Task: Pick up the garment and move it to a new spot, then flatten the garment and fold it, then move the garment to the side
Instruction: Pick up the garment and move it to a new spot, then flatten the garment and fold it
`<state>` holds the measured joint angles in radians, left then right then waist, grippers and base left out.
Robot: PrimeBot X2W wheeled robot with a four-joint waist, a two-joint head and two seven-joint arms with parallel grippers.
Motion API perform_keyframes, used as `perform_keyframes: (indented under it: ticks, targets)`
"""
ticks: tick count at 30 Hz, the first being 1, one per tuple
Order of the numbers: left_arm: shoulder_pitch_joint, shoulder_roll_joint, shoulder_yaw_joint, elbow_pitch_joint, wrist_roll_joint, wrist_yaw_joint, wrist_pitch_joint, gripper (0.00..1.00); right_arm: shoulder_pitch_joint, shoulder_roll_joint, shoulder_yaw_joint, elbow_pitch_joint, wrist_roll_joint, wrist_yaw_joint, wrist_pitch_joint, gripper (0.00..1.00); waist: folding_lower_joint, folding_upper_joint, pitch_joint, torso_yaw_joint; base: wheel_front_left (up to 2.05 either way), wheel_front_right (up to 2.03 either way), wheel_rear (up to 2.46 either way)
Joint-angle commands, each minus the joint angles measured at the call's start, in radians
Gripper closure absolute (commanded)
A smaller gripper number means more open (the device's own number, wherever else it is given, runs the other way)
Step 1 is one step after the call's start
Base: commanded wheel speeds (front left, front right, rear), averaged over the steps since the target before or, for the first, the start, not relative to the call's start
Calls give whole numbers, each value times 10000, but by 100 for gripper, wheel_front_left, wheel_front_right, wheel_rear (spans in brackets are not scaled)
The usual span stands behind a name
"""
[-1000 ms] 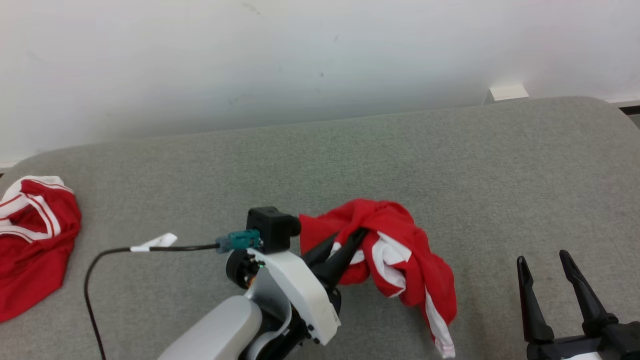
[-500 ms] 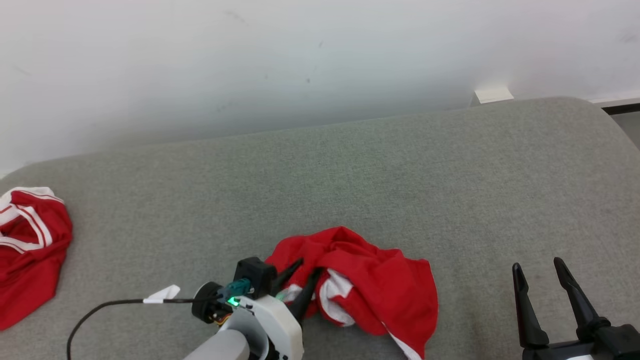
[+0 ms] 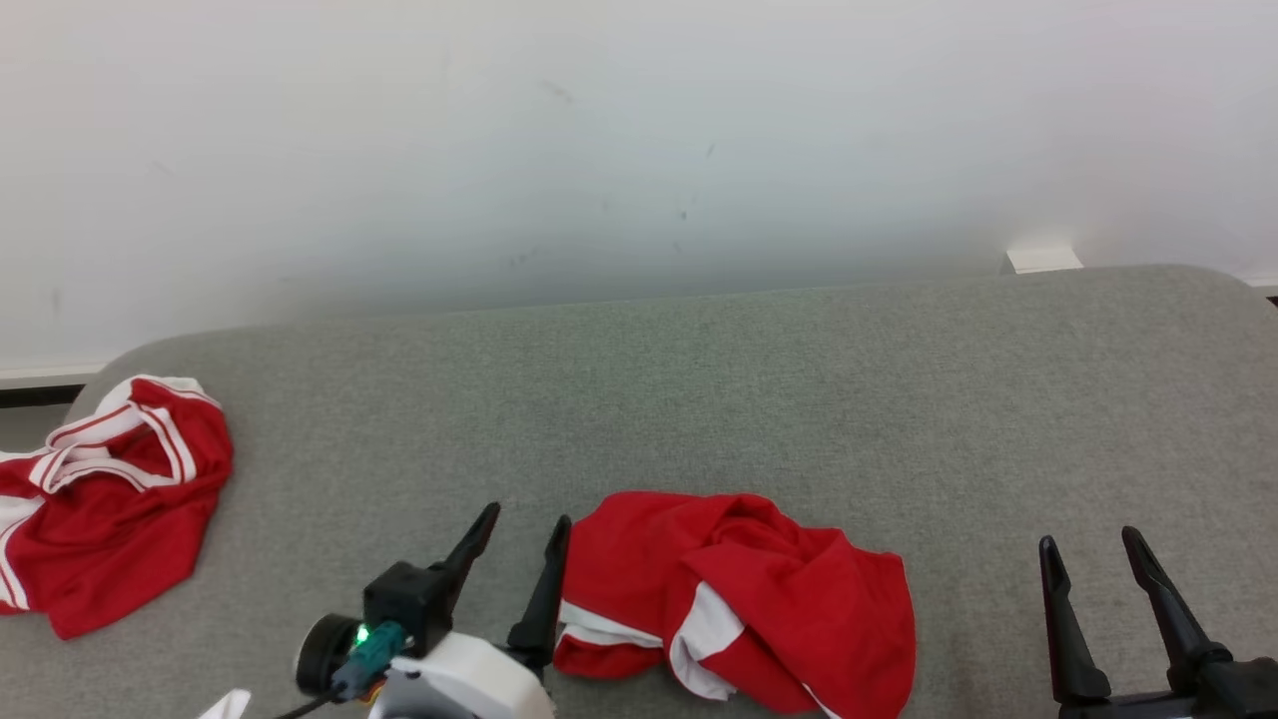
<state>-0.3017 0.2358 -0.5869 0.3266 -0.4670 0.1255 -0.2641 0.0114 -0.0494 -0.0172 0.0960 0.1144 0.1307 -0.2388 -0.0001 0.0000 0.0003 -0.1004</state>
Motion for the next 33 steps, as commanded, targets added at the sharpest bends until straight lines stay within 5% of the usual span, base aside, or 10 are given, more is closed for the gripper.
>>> perform_keyframes:
  ticks: [1, 9, 18, 33]
  targets:
    - [391, 53, 247, -272, 210, 78, -9, 0, 164, -23, -102, -7, -60, 1, -62, 0, 1, 0, -78, 116, 0, 0, 0]
    - [2520, -350, 2243, -1637, 1171, 148, -9, 0, 425, -23, -264, 216, -310, 1, -184, 0, 1, 0, -350, 405, 0, 0, 0]
    - [4029, -1171, 4077, -2349, 2097, -658, -11, 0, 709, -19, -277, 263, 188, 1, -263, 0, 1, 0, -510, 483, 0, 0, 0]
    - [4622, -1793, 5307, -2329, 2866, -1490, -10, 0, 850, -24, -431, 592, 533, 1, -259, 0, 1, 0, -687, 634, 0, 0, 0]
